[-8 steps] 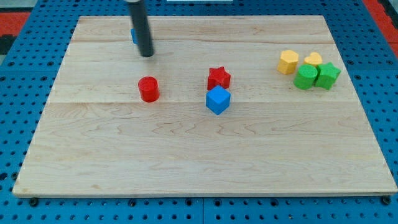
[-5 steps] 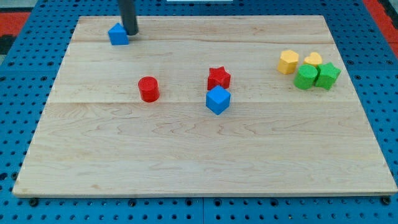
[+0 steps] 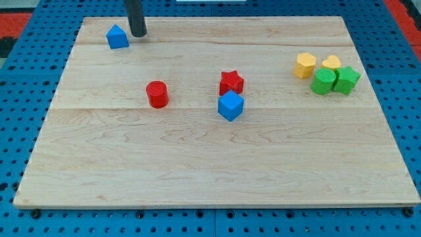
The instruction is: Place the blue triangle at the top left of the board
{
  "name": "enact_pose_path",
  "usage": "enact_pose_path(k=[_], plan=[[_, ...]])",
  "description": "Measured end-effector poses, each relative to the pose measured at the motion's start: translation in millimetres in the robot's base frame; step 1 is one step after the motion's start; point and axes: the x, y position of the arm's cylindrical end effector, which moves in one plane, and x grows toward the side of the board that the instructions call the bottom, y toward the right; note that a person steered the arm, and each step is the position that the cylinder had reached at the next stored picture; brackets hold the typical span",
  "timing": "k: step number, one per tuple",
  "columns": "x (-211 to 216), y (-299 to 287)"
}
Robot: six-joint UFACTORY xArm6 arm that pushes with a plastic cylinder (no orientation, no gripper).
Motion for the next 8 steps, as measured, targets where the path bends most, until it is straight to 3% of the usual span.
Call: enact_pose_path(k=[1, 2, 5, 8], plan=[[5.5, -8.3], [27.5, 22.8], [27.4, -40.7], [31.9, -23.2]])
